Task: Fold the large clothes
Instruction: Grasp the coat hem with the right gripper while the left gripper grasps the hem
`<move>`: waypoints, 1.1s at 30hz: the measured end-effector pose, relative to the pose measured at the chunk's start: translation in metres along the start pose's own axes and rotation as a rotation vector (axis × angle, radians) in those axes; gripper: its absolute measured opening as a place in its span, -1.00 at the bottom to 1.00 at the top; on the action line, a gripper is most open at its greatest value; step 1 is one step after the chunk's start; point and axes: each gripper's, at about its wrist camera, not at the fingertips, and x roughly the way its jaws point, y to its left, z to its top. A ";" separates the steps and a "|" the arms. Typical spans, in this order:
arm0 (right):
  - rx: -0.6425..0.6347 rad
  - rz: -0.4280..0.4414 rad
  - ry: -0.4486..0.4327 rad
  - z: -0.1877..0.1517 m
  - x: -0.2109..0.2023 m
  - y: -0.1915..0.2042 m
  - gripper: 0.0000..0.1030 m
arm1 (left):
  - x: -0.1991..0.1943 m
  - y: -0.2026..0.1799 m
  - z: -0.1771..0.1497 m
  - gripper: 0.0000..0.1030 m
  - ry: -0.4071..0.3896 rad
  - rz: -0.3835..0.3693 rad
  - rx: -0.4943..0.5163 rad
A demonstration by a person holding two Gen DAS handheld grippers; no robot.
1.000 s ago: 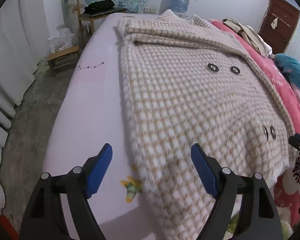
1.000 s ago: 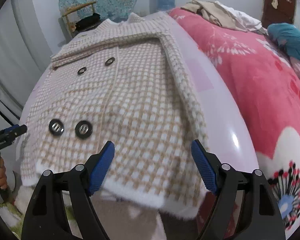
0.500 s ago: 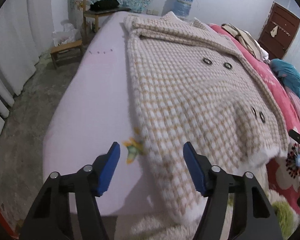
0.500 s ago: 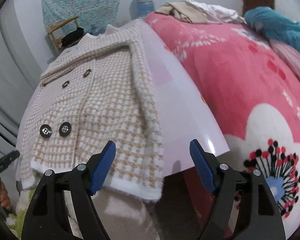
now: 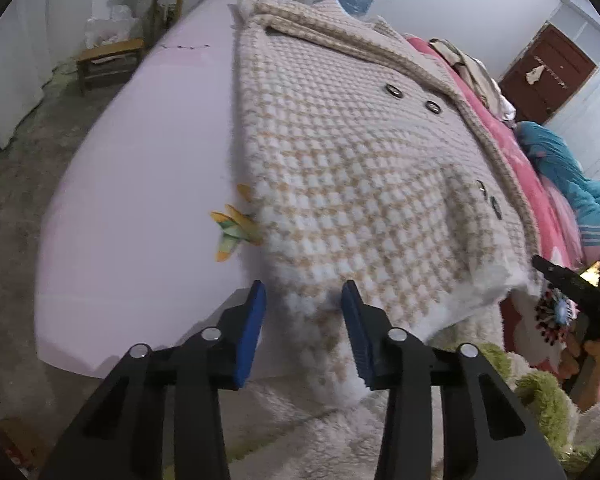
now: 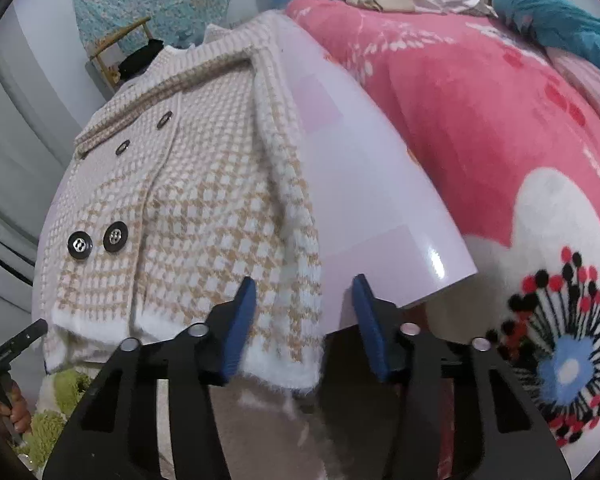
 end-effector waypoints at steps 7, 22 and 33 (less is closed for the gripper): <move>-0.024 -0.034 0.015 -0.006 0.002 0.005 -0.51 | 0.005 -0.008 -0.003 -0.44 0.021 -0.002 0.031; -0.015 -0.033 -0.075 0.003 -0.036 -0.005 -0.89 | -0.023 -0.022 0.004 -0.86 -0.070 0.040 0.152; 0.069 0.015 -0.003 -0.001 -0.012 -0.019 -0.80 | -0.010 -0.018 0.003 -0.85 -0.007 -0.017 0.106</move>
